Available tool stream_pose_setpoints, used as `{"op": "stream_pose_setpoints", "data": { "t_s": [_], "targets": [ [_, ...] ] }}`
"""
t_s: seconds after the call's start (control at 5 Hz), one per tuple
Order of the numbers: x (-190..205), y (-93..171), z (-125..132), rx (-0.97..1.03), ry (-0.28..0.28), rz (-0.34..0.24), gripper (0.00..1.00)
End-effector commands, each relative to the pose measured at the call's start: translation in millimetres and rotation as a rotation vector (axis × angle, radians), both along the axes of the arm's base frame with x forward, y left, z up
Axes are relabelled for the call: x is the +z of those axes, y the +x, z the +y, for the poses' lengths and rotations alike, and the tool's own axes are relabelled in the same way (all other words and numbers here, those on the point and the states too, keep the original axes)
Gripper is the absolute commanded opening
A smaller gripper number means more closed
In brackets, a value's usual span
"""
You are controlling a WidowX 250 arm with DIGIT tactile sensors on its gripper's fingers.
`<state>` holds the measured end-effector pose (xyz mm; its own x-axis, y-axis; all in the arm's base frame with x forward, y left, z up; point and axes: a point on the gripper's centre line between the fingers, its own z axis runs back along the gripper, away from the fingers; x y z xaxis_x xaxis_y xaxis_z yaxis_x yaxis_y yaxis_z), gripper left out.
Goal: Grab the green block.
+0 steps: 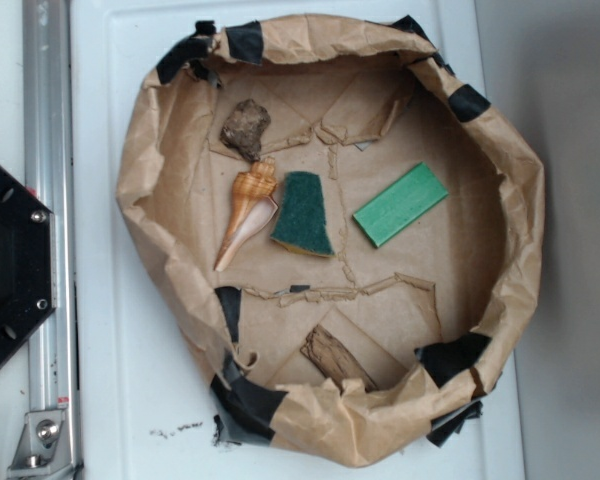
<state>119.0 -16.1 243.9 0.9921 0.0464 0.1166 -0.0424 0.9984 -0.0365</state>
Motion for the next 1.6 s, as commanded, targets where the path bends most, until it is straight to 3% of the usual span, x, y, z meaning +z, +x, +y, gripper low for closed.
{"op": "stream_pose_setpoints", "data": {
  "t_s": [0.0,0.2,0.6,0.8,1.0,1.2,1.4],
  "targets": [
    [0.0,0.0,0.0,0.0,0.0,0.0,1.0],
    [-40.3,46.4,15.0,0.109,0.042,-0.033,1.0],
    [-85.7,129.6,16.3,0.278,-0.029,-0.133,1.0],
    [-111.8,160.7,13.6,0.311,-0.045,-0.151,1.0],
    [-138.4,174.7,21.1,0.306,-0.042,-0.185,1.0],
    [-162.3,184.4,26.6,0.393,0.02,-0.182,1.0],
    [-192.3,206.1,26.5,0.416,0.069,-0.128,1.0]
  ]
}}
